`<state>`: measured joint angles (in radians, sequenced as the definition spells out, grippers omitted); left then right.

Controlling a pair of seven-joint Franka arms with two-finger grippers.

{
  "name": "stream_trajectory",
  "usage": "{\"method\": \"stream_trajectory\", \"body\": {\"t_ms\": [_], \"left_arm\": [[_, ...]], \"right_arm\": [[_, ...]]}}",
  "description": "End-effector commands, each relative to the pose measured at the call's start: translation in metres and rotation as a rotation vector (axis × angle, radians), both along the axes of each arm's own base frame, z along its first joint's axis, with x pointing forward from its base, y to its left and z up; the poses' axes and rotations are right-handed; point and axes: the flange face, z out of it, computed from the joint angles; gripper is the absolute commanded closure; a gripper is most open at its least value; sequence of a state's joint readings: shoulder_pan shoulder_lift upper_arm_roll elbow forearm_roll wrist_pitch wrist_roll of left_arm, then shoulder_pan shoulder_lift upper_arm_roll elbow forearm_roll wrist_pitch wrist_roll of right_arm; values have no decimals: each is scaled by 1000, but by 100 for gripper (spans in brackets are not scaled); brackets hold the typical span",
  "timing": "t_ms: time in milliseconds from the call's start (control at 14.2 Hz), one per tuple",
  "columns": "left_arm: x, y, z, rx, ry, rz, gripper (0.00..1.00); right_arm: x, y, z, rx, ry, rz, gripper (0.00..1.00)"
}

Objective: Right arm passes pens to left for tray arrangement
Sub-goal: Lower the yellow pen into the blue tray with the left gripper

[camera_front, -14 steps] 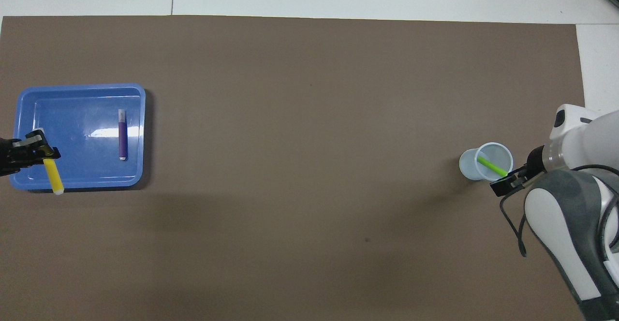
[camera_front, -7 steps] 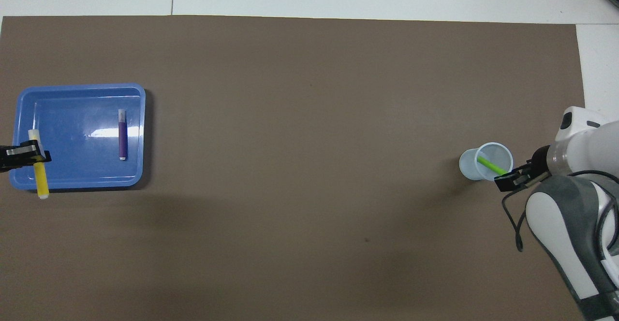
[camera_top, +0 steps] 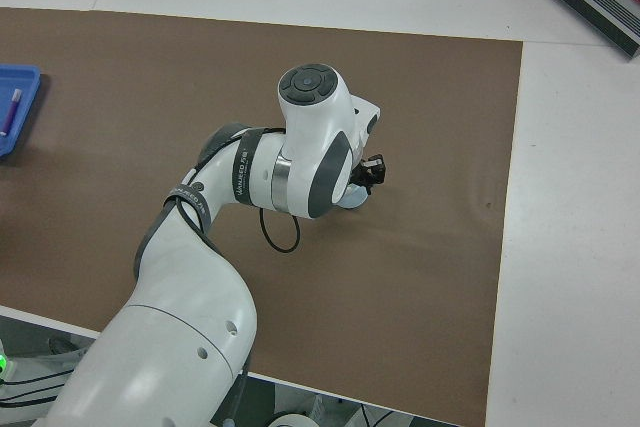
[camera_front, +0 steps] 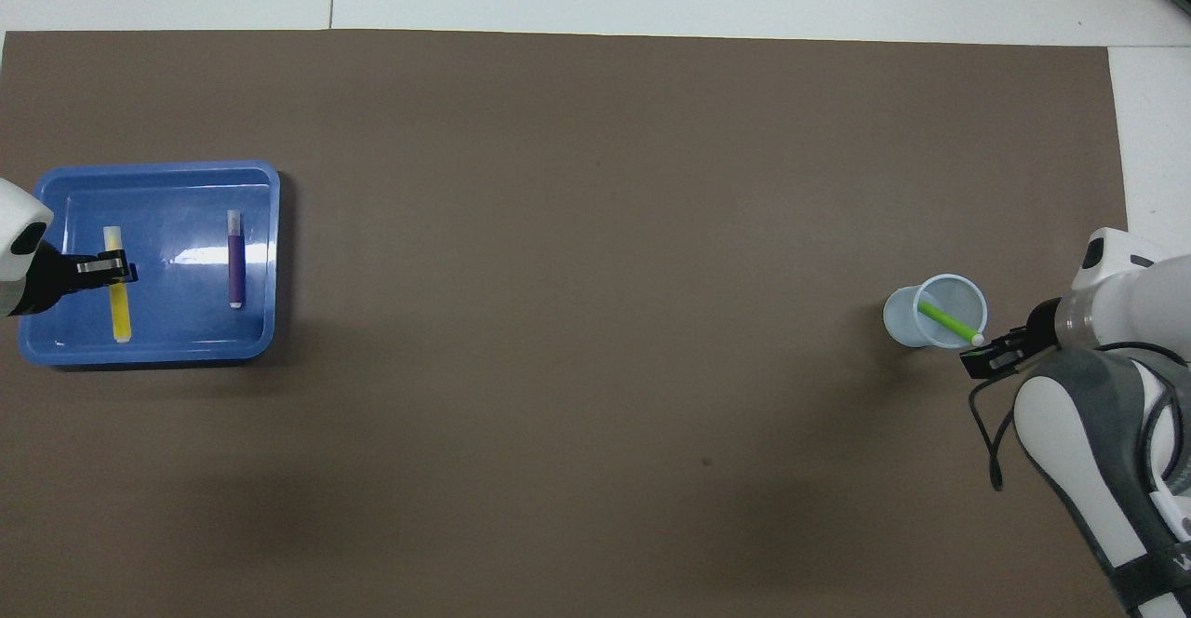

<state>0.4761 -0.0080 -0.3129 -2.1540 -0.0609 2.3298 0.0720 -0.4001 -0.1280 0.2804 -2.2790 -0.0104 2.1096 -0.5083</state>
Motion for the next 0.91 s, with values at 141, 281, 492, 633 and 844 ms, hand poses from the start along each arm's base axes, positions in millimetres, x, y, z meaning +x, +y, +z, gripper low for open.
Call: {"method": "stream_trajectory", "body": {"t_ms": [141,281,492,633,844], "left_arm": [[16,10,-30,48,-22,-77,100],[20,23,-47,45,-33,-81,100],[27,27,-74,29,-43,-74,100],[31,20,-95,4,-39,-46,100],[37,-5,-113,-35,-18,26,100]], "right_arm": [[0,-7,-4,-6,-18,-28,35],[4,-4,-4,-5,-37,-26,35],[13,11,-14,2,-72,-55,35],[17,28,-17,5,-80,-44,35],[16,23,-18,6,-69,-38,35]]}}
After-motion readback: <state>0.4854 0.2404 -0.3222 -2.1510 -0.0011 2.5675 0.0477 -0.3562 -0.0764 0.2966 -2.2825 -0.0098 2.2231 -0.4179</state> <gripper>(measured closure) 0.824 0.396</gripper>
